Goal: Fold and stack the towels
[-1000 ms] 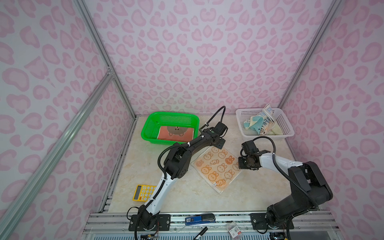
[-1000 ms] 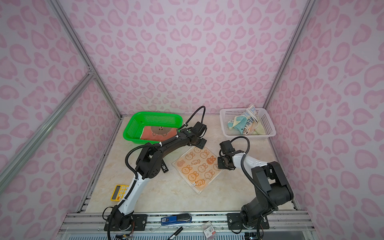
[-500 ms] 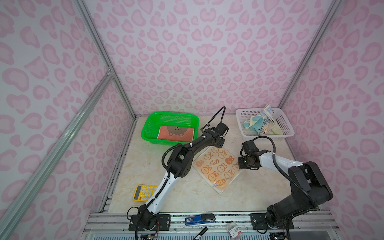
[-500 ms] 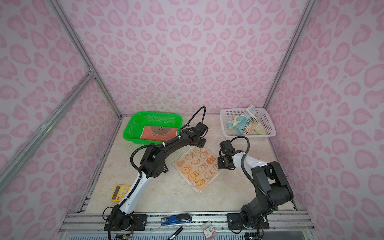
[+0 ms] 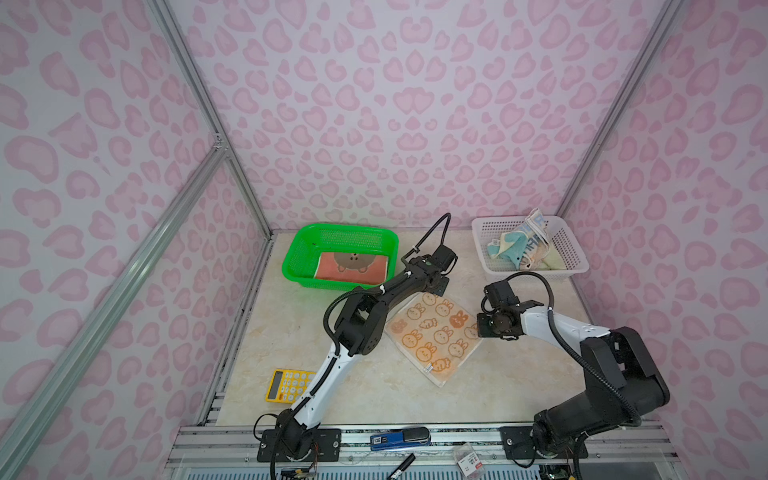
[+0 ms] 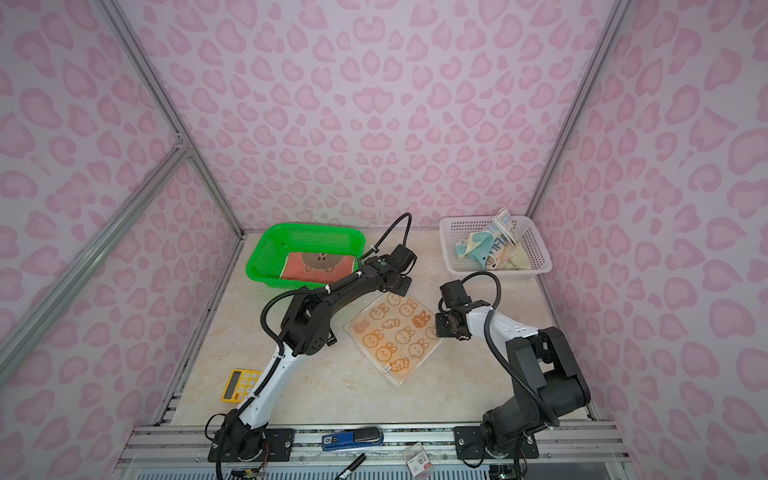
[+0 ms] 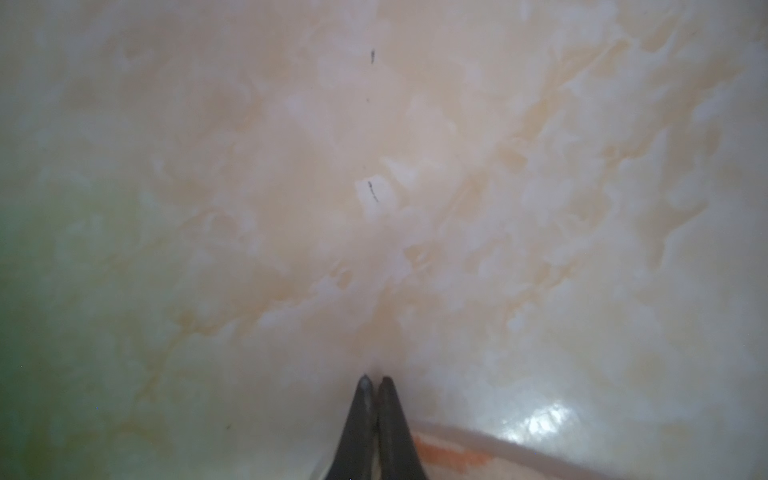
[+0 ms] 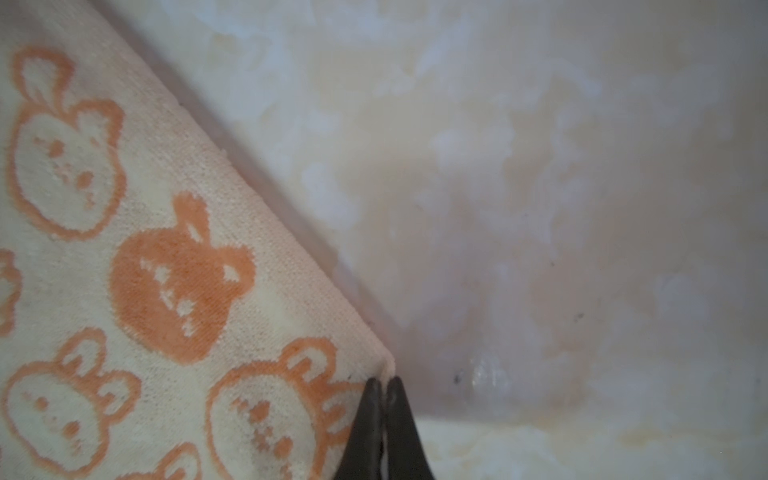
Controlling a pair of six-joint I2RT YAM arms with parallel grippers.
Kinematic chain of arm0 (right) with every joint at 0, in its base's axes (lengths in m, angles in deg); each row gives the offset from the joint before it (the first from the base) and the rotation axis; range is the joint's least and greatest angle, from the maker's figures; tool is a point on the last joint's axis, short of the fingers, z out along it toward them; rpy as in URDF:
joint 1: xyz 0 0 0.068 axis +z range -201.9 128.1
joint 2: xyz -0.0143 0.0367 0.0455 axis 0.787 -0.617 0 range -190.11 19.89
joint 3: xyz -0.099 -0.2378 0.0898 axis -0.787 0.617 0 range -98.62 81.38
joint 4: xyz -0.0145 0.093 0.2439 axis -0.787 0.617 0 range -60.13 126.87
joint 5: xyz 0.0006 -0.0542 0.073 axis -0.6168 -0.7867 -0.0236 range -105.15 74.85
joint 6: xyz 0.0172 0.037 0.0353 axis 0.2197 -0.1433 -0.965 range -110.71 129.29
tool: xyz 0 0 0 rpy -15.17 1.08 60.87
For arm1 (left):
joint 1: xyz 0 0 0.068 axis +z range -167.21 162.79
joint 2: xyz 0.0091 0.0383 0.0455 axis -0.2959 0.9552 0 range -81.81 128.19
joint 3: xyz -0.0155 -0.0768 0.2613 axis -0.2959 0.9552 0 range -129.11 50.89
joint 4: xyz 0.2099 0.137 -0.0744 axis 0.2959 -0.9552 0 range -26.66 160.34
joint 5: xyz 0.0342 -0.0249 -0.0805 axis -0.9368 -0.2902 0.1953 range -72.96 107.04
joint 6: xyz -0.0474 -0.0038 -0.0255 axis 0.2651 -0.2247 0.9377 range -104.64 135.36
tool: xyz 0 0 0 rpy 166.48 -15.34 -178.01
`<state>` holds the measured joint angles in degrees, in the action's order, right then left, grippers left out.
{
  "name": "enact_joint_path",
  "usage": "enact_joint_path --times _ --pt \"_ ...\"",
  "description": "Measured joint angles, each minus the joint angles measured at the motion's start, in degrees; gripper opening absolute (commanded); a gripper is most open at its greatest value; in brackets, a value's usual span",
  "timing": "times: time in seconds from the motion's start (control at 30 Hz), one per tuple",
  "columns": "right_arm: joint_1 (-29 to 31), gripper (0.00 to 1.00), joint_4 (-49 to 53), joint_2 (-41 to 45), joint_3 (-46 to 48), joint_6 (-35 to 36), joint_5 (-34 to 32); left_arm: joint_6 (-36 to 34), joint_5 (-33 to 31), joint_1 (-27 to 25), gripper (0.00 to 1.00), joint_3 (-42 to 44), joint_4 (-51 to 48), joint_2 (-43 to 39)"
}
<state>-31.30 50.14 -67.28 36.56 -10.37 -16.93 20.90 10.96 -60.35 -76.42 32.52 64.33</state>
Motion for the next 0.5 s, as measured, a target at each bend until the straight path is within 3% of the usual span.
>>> enact_joint_path --times 0.5 --pt "-2.6 0.00 -5.0 6.7 1.6 2.7 1.4 5.4 3.1 1.4 0.02 13.2 14.7 -5.4"
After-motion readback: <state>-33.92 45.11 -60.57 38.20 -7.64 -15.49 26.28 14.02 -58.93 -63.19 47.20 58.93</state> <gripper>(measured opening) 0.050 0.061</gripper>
